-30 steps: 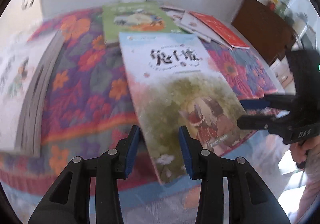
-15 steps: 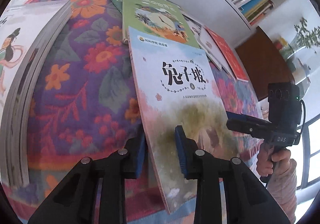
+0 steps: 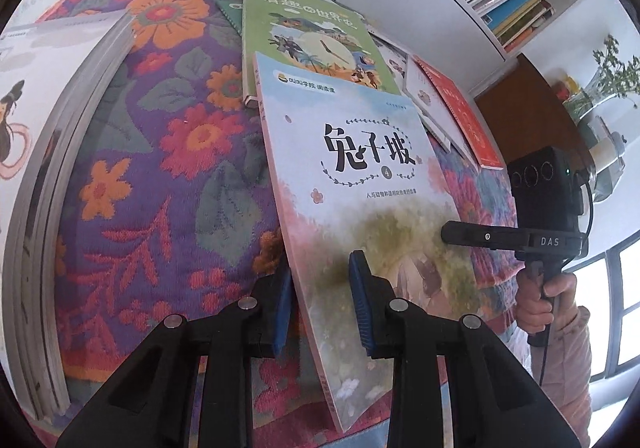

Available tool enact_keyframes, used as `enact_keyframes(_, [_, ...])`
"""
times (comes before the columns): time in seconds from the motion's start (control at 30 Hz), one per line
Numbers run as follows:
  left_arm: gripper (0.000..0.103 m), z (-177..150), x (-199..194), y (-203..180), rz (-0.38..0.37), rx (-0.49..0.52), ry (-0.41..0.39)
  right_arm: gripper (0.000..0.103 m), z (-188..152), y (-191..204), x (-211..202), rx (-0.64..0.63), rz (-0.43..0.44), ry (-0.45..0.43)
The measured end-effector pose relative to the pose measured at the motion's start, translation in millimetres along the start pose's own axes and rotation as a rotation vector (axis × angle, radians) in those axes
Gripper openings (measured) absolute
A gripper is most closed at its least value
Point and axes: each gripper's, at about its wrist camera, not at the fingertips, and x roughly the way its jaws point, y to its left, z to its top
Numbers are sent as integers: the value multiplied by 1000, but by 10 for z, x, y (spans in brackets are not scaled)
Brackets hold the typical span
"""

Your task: Organize books

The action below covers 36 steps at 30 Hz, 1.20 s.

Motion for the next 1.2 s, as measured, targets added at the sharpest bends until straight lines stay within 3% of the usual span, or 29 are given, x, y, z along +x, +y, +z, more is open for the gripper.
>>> enact_keyframes(0.33, [28, -39, -9, 0, 6, -15, -29, 14, 27, 38, 37, 33, -28, -17])
enact_keyframes(0.47, [28, -45, -11, -53, 32, -6, -37, 14, -37, 11, 4, 65, -27, -65])
enact_keyframes(0.63, [28, -18, -8, -119, 65, 0, -25, 16, -116, 120, -19, 62, -92, -108])
enact_keyframes(0.73, [27, 1, -18, -81, 44, -18, -13, 16, -161, 226, -31, 31, -135, -112])
enact_keyframes(0.9, [27, 32, -44, 40, -56, -80, 15, 15, -304, 303, -122, 23, -24, -144])
enact_keyframes(1.2, [27, 82, -78, -81, -42, -35, 46, 14, -456, 707, -109, -124, -156, -122])
